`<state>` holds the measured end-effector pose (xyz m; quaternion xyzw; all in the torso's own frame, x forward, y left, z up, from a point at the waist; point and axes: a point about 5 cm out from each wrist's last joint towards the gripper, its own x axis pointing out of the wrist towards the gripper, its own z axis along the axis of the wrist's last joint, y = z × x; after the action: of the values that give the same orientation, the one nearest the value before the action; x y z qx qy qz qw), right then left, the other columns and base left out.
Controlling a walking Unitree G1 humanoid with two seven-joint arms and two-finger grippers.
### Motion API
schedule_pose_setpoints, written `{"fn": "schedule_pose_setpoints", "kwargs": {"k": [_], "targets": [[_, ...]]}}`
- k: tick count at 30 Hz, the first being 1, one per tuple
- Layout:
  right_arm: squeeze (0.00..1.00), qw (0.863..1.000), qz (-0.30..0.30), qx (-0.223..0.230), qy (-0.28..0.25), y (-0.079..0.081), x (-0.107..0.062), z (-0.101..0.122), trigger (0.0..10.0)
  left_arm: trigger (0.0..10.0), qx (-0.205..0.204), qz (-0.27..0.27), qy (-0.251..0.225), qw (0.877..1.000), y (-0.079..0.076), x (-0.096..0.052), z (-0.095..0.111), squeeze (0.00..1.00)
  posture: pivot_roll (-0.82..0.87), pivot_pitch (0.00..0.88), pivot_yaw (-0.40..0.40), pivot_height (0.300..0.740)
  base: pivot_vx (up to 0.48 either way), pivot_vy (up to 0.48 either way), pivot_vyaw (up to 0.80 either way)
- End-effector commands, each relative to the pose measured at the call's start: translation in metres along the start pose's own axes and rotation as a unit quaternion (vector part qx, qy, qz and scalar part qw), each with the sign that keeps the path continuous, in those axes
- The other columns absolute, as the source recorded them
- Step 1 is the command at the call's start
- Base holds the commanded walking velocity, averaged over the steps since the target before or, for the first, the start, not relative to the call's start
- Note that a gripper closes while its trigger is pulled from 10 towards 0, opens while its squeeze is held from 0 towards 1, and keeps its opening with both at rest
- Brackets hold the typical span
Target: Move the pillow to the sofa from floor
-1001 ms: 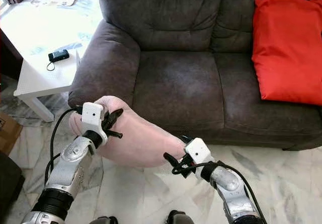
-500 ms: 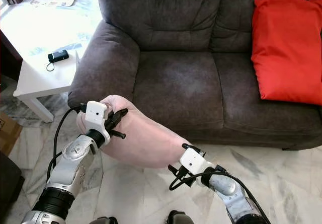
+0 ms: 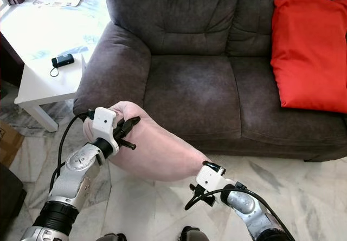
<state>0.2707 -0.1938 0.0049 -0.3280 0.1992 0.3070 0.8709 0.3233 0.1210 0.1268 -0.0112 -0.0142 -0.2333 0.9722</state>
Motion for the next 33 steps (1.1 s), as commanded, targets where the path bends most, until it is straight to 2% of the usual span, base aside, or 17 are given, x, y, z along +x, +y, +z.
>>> {"fn": "schedule_pose_setpoints", "kwargs": {"k": [1,7,15,17,25,26,27,28,33], "targets": [[0.00,1.000,-0.012,-0.002,0.026,-0.001,-0.002,-0.009,10.0,10.0,0.010,-0.031,-0.052,0.998,-0.007,0.002,0.024,0.00,-0.07,0.161,-0.021,0.740,0.000,0.000,0.00],[0.00,0.998,-0.034,-0.005,0.047,-0.006,-0.002,-0.013,10.0,10.0,0.006,-0.051,-0.047,0.998,-0.012,0.001,0.023,0.00,-0.06,0.160,-0.023,0.740,0.000,0.000,0.00],[0.00,0.996,-0.034,-0.003,0.084,-0.002,-0.003,-0.023,10.0,10.0,0.004,-0.058,-0.047,0.997,-0.013,0.000,0.024,0.00,-0.06,0.156,-0.023,0.740,0.000,0.000,0.00],[0.00,0.994,-0.017,0.004,0.107,0.003,-0.004,-0.030,10.0,10.0,0.004,-0.061,-0.047,0.997,-0.014,0.000,0.024,0.00,-0.06,0.155,-0.023,0.740,0.000,0.000,0.00],[0.00,0.994,-0.019,0.009,0.111,0.005,-0.005,-0.033,10.0,10.0,0.003,-0.064,-0.049,0.997,-0.015,0.001,0.026,0.00,-0.06,0.156,-0.024,0.740,0.000,0.000,0.00],[0.00,0.994,-0.019,0.012,0.108,0.005,-0.005,-0.032,8.2,10.0,0.003,-0.064,-0.049,0.997,-0.015,0.001,0.026,0.00,-0.06,0.157,-0.024,0.740,0.000,0.000,0.00],[0.00,0.994,-0.020,0.016,0.105,0.005,-0.005,-0.032,5.6,10.0,0.003,-0.064,-0.049,0.997,-0.015,0.001,0.026,0.00,-0.06,0.158,-0.024,0.740,0.000,0.000,0.00],[0.00,0.994,-0.027,0.031,0.096,0.004,-0.004,-0.030,0.0,10.0,0.002,-0.063,-0.049,0.997,-0.015,0.001,0.026,0.00,-0.06,0.157,-0.025,0.740,0.000,0.000,0.00],[0.00,0.995,-0.033,0.046,0.088,0.002,-0.002,-0.027,0.0,10.0,0.000,-0.063,-0.048,0.997,-0.015,0.001,0.025,0.00,-0.06,0.160,-0.026,0.740,0.000,0.000,0.00]]}}
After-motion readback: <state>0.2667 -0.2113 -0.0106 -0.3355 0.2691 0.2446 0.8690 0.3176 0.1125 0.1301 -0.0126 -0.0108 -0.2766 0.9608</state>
